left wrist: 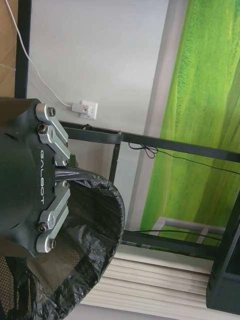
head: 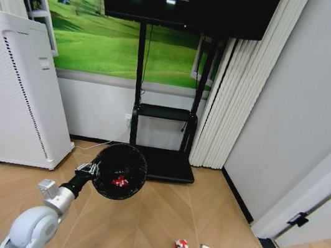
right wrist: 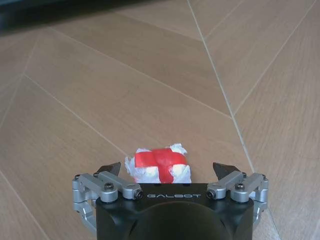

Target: Pick up the trash bin and place the garbage on the floor into it.

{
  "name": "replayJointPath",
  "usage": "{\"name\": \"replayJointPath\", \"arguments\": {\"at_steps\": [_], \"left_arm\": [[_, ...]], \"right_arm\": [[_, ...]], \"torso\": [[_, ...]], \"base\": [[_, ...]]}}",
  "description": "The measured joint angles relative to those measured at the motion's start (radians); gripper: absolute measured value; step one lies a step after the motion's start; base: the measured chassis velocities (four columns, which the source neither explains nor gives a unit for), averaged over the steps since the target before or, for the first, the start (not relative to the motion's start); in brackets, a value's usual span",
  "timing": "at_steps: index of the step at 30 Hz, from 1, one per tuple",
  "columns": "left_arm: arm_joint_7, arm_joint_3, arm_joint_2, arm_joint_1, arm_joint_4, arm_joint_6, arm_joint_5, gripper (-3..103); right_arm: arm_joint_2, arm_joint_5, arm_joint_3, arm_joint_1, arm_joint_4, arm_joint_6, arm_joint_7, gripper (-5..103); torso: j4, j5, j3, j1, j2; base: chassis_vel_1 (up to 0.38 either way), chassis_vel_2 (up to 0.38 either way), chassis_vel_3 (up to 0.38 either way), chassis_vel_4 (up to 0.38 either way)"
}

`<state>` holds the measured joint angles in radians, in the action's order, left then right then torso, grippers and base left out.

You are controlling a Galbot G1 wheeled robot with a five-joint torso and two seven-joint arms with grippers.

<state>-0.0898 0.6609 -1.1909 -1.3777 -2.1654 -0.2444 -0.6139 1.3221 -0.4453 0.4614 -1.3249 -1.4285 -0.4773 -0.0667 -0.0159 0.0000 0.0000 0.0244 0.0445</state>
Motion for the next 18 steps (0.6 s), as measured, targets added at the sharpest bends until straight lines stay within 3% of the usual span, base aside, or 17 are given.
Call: {"name": "replayJointPath", "arguments": {"at_steps": [8,18], "left_arm": [[-0.004,-0.004,-0.005,0.002,0.000,0.002,0.001,7],[0.003,-0.011,-0.007,-0.007,-0.018,0.002,0.008,7]], "right_arm": [[-0.002,-0.014,-0.003,-0.003,-0.032,-0.016,-0.008,100],[0.037,0.040,-0.013,0.069,0.104,0.033,-0.008,100]], "torso": [[-0.0001,-0.0001,0.000,0.000,0.000],[0.0000,0.0001,0.000,0.000,0.000]], "base": [[0.000,0.000,0.000,0.000],[0.000,0.000,0.000,0.000]]}}
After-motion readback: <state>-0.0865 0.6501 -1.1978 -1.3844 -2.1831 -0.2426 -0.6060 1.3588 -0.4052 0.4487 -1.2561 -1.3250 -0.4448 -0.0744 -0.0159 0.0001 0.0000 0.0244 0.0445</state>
